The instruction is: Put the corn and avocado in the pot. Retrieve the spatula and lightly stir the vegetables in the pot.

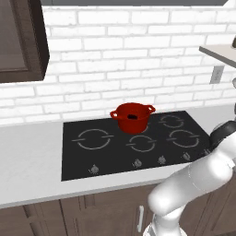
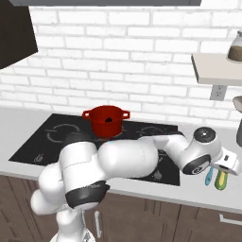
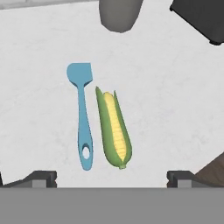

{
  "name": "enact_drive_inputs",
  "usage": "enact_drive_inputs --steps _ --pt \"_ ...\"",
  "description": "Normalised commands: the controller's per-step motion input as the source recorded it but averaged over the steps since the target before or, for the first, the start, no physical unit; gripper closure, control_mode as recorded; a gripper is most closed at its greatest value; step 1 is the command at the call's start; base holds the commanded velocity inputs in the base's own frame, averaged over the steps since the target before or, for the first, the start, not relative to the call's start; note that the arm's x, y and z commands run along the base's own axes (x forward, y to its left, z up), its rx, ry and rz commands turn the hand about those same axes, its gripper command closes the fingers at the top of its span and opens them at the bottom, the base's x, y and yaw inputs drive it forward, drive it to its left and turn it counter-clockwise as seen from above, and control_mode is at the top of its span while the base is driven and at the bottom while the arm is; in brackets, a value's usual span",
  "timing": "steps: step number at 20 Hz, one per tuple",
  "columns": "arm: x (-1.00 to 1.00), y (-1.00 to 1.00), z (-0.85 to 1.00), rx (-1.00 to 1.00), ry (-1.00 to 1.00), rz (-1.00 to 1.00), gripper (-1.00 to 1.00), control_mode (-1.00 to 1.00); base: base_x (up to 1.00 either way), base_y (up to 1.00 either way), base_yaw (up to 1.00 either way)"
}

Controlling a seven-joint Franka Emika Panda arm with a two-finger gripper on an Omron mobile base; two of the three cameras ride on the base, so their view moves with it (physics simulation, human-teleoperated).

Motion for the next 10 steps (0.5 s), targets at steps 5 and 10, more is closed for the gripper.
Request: enact_drive_inputs --steps 5,10 --pt "0.00 -0.25 -0.15 0.02 0.00 0.00 -1.00 -1.00 0.00 0.00 0.00" --pt "0.00 -0.23 -0.11 0.04 0.00 0.00 -1.00 -1.00 0.00 0.00 0.00"
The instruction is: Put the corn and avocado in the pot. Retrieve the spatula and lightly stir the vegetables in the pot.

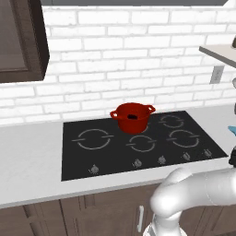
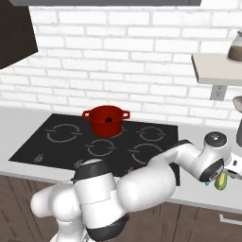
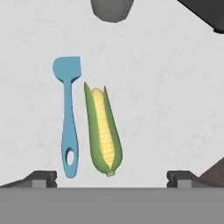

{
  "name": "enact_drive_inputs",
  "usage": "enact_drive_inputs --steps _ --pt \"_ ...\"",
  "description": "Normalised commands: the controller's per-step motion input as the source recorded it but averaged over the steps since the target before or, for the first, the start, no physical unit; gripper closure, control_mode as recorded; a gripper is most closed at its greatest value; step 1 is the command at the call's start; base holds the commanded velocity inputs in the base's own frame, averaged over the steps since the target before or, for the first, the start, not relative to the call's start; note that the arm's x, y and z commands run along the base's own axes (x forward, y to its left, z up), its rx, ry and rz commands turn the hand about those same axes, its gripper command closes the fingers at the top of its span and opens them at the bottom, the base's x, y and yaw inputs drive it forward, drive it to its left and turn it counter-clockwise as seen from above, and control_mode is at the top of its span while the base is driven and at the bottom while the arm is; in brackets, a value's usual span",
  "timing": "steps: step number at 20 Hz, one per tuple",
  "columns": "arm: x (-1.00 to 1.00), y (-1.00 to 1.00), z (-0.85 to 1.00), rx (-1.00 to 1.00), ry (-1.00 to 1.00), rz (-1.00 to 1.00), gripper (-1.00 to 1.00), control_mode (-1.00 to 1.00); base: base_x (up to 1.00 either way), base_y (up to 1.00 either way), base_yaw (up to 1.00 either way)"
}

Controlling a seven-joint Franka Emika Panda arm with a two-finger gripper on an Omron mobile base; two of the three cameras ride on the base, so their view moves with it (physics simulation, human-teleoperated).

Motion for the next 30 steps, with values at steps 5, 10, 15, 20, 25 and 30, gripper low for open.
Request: enact_drive_inputs --steps 5,10,15,20,25,30 --pt "0.00 -0.16 -0.04 0.01 0.02 0.00 -1.00 -1.00 0.00 0.00 0.00" --pt "0.01 -0.10 -0.16 0.02 0.03 0.00 -1.00 -1.00 0.00 0.00 0.00" --pt "0.12 -0.09 -0.30 0.04 0.01 0.01 -1.00 -1.00 0.00 0.00 0.00" --pt "0.19 -0.08 -0.33 0.06 0.00 0.03 -1.00 -1.00 0.00 0.00 0.00" --pt "0.23 -0.13 -0.18 0.02 0.01 0.04 -1.00 -1.00 0.00 0.00 0.00" --pt "0.14 -0.20 0.00 0.00 0.03 0.05 -1.00 -1.00 0.00 0.00 0.00"
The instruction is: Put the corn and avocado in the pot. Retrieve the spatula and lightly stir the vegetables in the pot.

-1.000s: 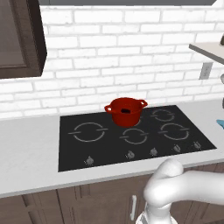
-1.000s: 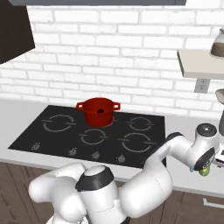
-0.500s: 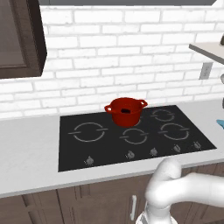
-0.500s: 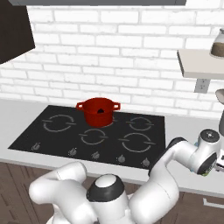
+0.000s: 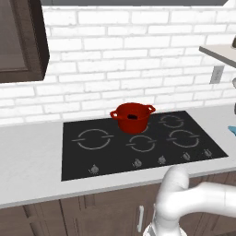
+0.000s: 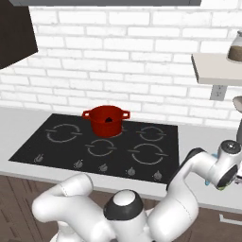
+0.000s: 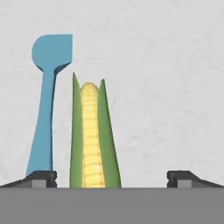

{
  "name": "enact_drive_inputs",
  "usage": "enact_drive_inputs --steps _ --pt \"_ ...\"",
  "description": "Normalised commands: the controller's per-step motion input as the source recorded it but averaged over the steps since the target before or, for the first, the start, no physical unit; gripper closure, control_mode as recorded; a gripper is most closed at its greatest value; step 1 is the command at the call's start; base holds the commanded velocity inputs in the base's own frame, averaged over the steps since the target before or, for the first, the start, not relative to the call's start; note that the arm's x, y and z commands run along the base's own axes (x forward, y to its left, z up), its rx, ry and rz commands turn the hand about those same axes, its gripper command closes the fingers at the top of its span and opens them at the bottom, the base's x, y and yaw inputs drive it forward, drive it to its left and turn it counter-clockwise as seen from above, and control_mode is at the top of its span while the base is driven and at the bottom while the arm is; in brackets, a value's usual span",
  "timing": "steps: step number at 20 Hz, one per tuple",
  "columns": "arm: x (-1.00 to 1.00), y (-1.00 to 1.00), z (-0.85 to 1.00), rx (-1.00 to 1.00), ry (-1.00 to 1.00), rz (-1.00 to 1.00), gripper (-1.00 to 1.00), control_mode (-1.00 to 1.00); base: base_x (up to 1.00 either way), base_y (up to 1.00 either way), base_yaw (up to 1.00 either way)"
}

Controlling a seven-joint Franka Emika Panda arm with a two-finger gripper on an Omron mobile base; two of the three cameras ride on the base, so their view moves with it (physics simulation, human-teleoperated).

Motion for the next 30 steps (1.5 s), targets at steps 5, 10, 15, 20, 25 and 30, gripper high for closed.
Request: enact_drive_inputs --steps 5,10,15,20,25,30 --pt "0.02 -0.11 -0.01 0.00 0.05 0.04 -1.00 -1.00 0.00 0.00 0.00" --pt "0.05 0.02 -0.10 0.00 0.03 0.04 -1.00 -1.00 0.00 0.00 0.00" --pt "0.06 0.06 -0.11 0.00 0.00 0.03 -1.00 -1.00 0.00 0.00 0.00" --pt "0.04 0.05 -0.11 0.00 0.00 0.03 -1.00 -1.00 0.00 0.00 0.00" --pt "0.05 0.00 -0.26 0.00 0.02 0.01 -1.00 -1.00 0.00 0.00 0.00" --pt "0.07 0.00 -0.31 0.00 0.01 0.01 -1.00 -1.00 0.00 0.00 0.00"
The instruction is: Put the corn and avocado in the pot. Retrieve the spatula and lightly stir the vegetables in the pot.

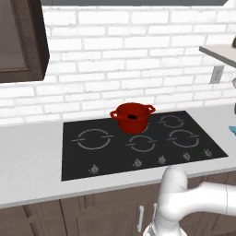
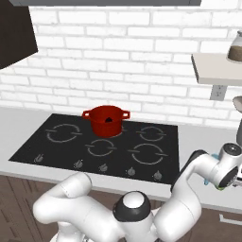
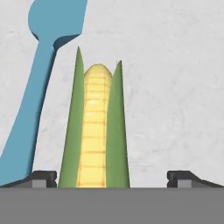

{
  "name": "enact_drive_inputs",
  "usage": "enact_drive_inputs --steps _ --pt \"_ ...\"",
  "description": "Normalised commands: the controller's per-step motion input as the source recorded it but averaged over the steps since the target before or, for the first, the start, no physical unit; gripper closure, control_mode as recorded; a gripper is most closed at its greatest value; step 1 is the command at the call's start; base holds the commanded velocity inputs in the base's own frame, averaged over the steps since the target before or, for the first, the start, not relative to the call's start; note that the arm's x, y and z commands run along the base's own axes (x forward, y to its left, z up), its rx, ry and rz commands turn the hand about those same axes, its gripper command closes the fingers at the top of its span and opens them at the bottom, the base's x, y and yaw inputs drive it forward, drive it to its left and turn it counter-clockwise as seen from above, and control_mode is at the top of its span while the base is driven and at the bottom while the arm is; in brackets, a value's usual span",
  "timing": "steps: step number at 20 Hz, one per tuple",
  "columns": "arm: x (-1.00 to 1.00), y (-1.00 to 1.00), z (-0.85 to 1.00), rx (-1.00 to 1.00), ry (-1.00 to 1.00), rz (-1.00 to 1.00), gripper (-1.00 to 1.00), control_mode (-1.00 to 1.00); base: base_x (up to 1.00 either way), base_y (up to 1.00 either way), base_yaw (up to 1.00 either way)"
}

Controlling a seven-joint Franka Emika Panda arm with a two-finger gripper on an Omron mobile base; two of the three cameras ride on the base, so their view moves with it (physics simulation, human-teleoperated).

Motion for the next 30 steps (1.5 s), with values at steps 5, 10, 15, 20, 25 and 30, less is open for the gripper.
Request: enact_drive_inputs --steps 5,10,15,20,25,30 --pt "0.07 0.00 -0.17 0.00 0.00 0.01 1.00 -1.00 0.00 0.00 0.00" --pt "0.01 0.00 0.00 0.00 0.00 0.00 1.00 -1.00 0.00 0.00 0.00" --pt "0.00 0.00 0.00 0.00 0.00 0.00 1.00 -1.00 0.00 0.00 0.00" --pt "-0.04 0.00 0.20 -0.05 0.01 0.00 1.00 -1.00 0.00 0.00 0.00" --pt "-0.11 0.00 0.21 -0.02 0.00 0.00 1.00 -1.00 0.00 0.00 0.00" --pt "-0.13 0.00 0.17 -0.01 0.00 0.00 1.00 -1.00 0.00 0.00 0.00"
